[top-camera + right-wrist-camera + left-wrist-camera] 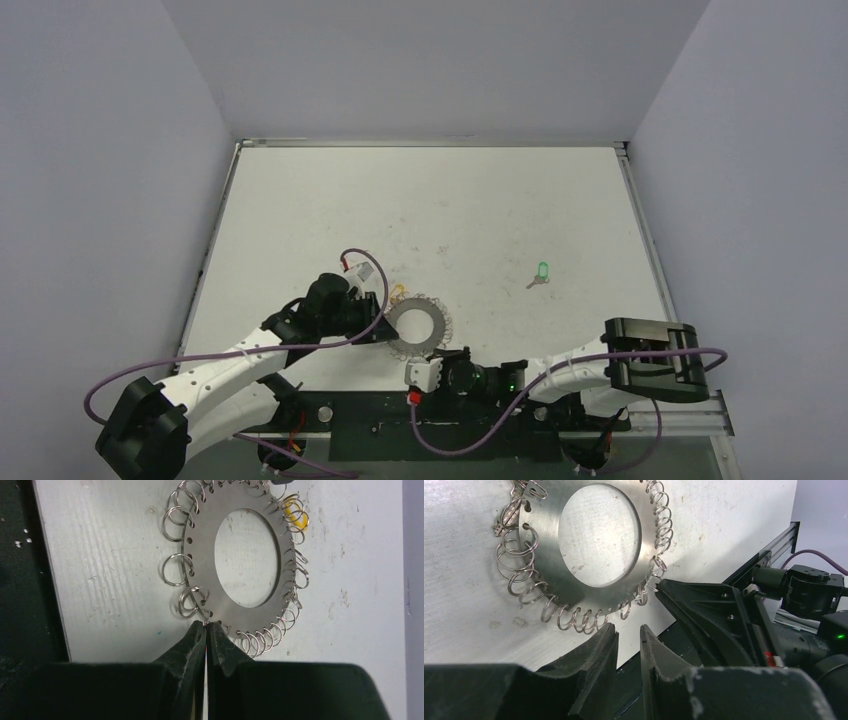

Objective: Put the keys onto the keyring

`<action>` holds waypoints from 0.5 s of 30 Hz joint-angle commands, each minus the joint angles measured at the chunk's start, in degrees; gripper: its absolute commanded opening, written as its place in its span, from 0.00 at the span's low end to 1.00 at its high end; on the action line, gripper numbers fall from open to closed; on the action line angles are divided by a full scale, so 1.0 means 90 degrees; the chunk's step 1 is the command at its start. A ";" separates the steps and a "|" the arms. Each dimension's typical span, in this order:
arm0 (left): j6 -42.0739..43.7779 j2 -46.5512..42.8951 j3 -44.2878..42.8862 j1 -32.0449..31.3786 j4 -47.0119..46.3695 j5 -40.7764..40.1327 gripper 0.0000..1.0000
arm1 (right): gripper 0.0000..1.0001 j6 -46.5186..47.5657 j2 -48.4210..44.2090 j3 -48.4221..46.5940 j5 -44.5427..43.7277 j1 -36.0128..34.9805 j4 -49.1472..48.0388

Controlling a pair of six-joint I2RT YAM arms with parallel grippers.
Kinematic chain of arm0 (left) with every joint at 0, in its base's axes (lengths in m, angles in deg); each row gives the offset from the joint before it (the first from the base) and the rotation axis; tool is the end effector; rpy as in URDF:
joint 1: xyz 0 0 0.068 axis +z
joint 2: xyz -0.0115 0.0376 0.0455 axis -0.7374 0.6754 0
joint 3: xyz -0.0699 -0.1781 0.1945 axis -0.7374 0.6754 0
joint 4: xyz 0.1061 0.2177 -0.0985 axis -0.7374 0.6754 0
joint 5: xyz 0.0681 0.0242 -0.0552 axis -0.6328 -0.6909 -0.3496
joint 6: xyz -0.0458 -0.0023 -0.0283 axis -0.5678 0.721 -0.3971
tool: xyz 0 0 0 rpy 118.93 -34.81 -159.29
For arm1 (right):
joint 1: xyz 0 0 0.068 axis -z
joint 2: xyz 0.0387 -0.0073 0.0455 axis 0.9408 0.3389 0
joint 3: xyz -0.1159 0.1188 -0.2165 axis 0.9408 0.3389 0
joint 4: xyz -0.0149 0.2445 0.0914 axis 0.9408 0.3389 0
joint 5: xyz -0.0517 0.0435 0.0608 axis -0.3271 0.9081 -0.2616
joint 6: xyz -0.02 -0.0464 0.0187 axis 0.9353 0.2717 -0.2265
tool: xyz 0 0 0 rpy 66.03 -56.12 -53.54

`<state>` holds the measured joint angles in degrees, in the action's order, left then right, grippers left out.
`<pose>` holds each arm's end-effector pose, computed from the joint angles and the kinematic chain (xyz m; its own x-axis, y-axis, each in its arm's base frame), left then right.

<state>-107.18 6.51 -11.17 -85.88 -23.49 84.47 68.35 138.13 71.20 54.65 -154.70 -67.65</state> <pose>0.1375 -0.1240 0.1766 -0.9234 -0.1383 -0.3581 0.1649 0.6994 -0.6955 0.0354 0.2318 0.1170 0.3337 -0.7006 -0.6307 -0.8333 0.0936 -0.5448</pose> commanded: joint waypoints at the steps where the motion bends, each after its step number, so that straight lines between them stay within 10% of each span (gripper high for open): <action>1: -0.0017 -0.0141 -0.0027 0.0069 -0.0176 0.0094 0.22 | 0.00 -0.0344 -0.0983 0.0195 0.0901 0.0293 0.0041; 15: 0.0255 -0.0260 -0.0090 0.0103 -0.0713 0.0323 0.22 | 0.00 -0.1139 -0.3172 0.0356 0.2575 0.1124 0.0993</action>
<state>-106.81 5.72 -11.15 -85.36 -25.08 85.48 61.16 113.28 74.89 72.16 -146.39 -59.54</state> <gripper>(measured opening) 0.215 0.028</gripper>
